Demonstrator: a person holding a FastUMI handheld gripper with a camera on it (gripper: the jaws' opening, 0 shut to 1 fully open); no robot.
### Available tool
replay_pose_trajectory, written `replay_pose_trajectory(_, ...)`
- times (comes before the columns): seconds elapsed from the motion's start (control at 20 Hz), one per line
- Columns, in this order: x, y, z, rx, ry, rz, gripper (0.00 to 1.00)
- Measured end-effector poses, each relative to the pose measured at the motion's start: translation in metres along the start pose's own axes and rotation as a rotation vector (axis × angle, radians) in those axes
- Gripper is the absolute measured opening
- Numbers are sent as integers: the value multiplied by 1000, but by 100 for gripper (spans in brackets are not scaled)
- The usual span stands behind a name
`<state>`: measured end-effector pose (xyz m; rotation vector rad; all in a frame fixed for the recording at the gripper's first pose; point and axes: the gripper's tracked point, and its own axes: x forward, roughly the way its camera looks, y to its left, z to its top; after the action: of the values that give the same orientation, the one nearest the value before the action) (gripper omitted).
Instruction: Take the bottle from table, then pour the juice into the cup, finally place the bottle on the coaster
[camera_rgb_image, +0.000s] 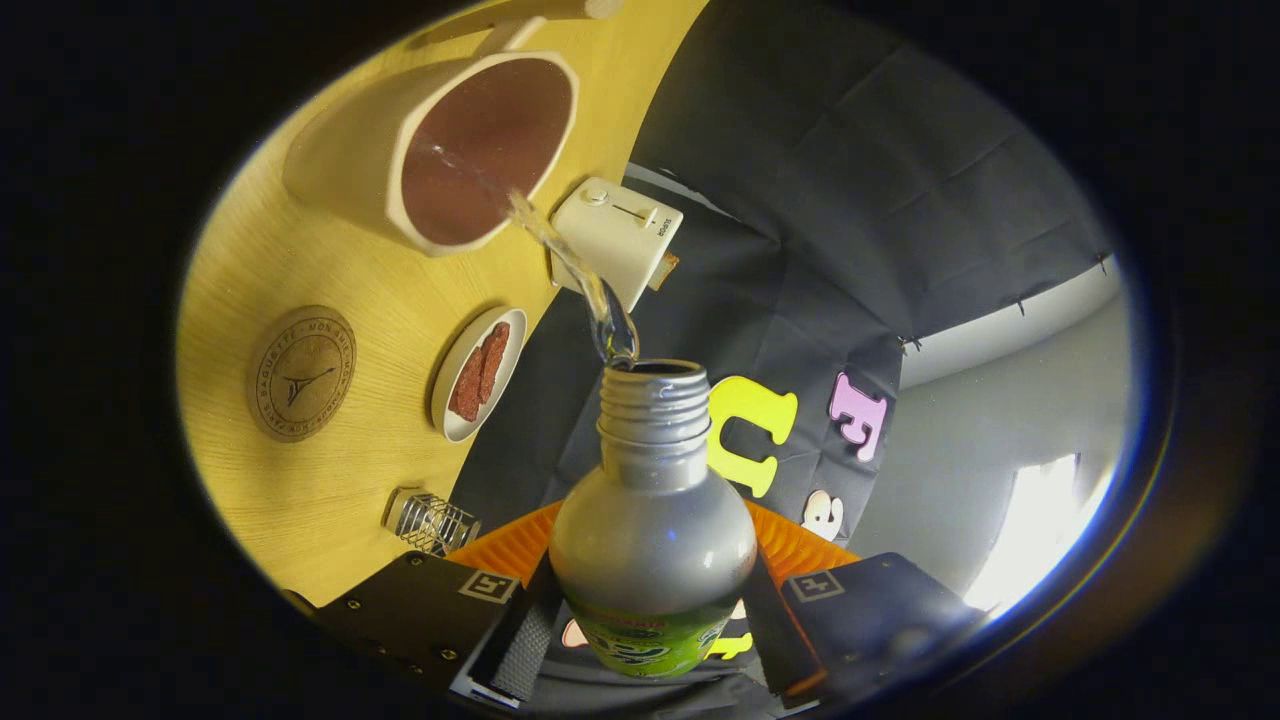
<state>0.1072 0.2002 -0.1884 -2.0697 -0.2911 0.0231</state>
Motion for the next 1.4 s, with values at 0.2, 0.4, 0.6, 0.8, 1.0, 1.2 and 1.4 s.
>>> replay_pose_trajectory(0.2,-1,-5,3,-47,-11,-14,82)
replay_pose_trajectory(0.4,-4,-6,7,-86,-24,-19,82)
replay_pose_trajectory(0.6,-5,-3,11,-139,-37,-17,82)
replay_pose_trajectory(0.8,-10,-4,15,-169,-46,-8,82)
replay_pose_trajectory(1.0,-10,-3,20,-232,-59,-15,82)
replay_pose_trajectory(1.2,-8,-6,23,-306,-68,-35,82)
replay_pose_trajectory(1.4,-2,-8,28,-352,-76,-38,82)
